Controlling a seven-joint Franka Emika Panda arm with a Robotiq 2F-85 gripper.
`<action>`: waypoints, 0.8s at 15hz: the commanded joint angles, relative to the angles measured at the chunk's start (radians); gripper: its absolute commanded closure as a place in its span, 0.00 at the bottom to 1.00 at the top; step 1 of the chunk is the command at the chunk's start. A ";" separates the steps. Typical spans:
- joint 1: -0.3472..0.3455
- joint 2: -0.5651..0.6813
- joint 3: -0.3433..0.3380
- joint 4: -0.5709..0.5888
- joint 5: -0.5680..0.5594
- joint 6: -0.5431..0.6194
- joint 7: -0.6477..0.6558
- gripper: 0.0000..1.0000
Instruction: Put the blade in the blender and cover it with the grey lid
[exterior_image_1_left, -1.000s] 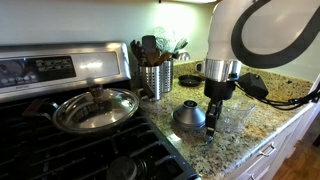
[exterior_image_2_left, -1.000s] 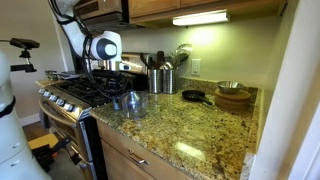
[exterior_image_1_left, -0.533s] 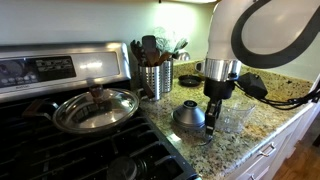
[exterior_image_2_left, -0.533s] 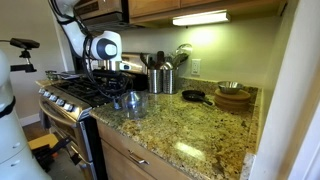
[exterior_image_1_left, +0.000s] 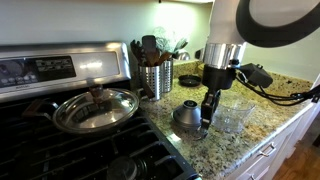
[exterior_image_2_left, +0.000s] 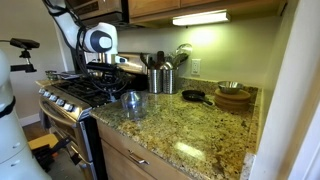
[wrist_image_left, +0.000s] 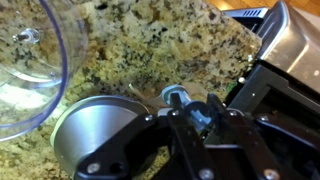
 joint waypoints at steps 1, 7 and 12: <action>0.001 -0.146 -0.001 -0.040 0.059 -0.088 -0.022 0.87; -0.011 -0.307 -0.068 -0.050 0.061 -0.209 -0.007 0.87; -0.054 -0.385 -0.149 -0.075 0.045 -0.242 0.003 0.87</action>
